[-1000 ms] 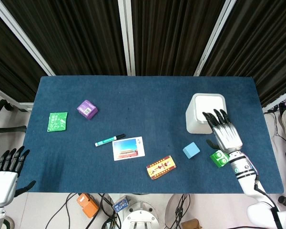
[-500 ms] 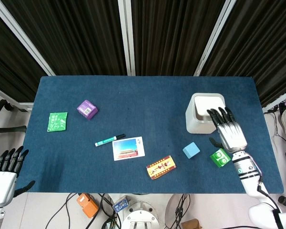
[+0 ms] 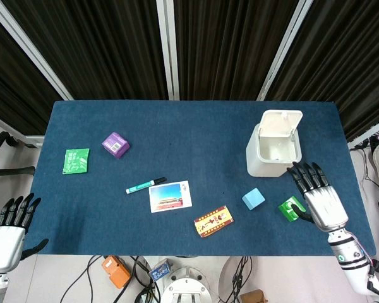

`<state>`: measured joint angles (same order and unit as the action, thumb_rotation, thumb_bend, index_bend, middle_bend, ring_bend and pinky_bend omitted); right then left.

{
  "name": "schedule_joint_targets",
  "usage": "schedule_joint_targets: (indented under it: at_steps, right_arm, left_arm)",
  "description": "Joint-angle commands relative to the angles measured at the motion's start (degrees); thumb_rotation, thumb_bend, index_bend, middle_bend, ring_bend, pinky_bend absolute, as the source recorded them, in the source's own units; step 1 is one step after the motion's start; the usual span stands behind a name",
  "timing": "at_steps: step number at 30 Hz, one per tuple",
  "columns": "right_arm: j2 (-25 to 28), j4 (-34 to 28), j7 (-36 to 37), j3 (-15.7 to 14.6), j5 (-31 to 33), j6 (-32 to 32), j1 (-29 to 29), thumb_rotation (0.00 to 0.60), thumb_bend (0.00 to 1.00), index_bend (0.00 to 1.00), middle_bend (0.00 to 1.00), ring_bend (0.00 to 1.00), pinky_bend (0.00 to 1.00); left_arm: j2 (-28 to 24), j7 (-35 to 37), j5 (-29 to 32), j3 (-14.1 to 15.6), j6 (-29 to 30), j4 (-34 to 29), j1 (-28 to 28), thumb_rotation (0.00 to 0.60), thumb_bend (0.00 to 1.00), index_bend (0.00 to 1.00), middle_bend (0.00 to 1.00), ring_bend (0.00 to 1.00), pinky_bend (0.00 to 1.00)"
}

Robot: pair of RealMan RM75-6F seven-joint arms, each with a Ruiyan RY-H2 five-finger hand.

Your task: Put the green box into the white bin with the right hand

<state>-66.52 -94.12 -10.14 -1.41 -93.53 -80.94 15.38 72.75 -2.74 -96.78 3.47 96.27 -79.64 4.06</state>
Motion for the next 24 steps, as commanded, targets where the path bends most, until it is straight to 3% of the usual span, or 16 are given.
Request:
schedule_joint_targets:
  at_steps: [1, 12, 18, 20, 22, 24]
  right_arm:
    - [-1.19, 2.50, -1.43, -2.27, -0.83, 3.15, -0.59, 0.600, 0.39, 0.00, 0.06, 0.00, 0.00]
    - [-6.98, 9.91, -3.59, -2.94, 5.75, 15.94, 1.79, 0.600, 0.39, 0.00, 0.06, 0.00, 0.00]
    - [-8.34, 12.00, -3.92, -2.48, 7.54, 18.10, 2.34, 0.600, 0.39, 0.00, 0.09, 0.01, 0.00]
    - [-8.78, 12.76, -3.56, -2.27, 7.47, 17.55, 2.20, 0.600, 0.39, 0.07, 0.20, 0.10, 0.08]
    - [-9.20, 13.43, -3.00, -2.08, 7.33, 16.81, 1.96, 0.600, 0.39, 0.35, 0.45, 0.36, 0.38]
    - [-9.83, 14.34, -3.24, -1.69, 7.09, 15.33, 1.53, 0.600, 0.39, 0.55, 0.60, 0.52, 0.57]
  left_arm:
    - [0.02, -0.04, -0.02, 0.02, 0.02, 0.02, 0.02, 0.600, 0.06, 0.00, 0.00, 0.00, 0.02]
    - [-0.24, 0.64, 0.04, -0.03, 0.41, 0.11, 0.17, 0.600, 0.06, 0.00, 0.00, 0.00, 0.02]
    - [-0.31, 0.77, -0.04, -0.02, 0.43, 0.10, 0.13, 0.600, 0.06, 0.00, 0.00, 0.00, 0.02]
    - [-0.28, 0.77, -0.10, -0.02, 0.54, 0.13, 0.17, 0.600, 0.06, 0.00, 0.00, 0.00, 0.02]
    - [-0.26, 0.81, -0.14, 0.01, 0.56, 0.18, 0.19, 0.600, 0.06, 0.00, 0.00, 0.00, 0.02]
    - [-0.24, 0.77, -0.16, 0.03, 0.53, 0.20, 0.18, 0.600, 0.06, 0.00, 0.00, 0.00, 0.02]
